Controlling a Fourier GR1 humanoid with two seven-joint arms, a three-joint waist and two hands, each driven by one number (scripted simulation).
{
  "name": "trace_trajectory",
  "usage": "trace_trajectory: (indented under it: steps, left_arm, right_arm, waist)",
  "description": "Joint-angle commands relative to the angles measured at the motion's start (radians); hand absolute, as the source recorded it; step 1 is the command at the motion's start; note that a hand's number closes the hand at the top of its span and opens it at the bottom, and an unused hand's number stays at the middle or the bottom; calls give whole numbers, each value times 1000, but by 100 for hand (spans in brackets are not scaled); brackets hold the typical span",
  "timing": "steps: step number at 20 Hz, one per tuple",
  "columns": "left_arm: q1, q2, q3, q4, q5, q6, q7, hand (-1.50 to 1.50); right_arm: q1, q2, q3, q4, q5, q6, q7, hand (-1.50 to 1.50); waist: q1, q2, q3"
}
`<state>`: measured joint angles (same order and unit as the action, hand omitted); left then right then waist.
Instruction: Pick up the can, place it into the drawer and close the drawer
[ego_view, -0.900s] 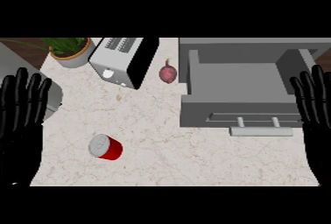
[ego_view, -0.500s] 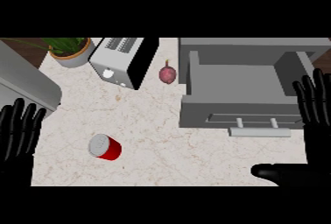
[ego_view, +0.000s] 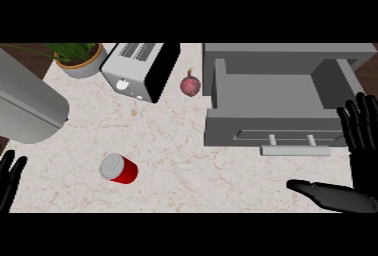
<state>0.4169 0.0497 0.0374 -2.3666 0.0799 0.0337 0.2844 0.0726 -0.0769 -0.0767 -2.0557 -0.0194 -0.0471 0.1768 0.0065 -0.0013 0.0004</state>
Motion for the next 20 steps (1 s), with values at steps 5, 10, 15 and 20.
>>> trace_trajectory:
  steps: [5,10,15,20]
  left_arm:
    - [41,-48,-78,53,-63,-8,-81,-150]
    - [-64,-23,-10,73,-46,-7,36,-150]
    - [25,-49,-230,203,-185,117,-137,-150]
    - [25,-47,-133,369,-123,45,-261,-150]
  right_arm:
    - [-42,15,-12,91,16,-7,-41,-150]
    - [16,-36,-120,71,-99,74,-63,-150]
    - [56,-5,-68,-41,-52,49,-12,-150]
    - [122,-18,-97,-112,-81,83,-9,-150]
  waist:
    - [-1,0,-1]
    - [-6,1,0]
    - [-5,0,0]
    - [-8,-1,-1]
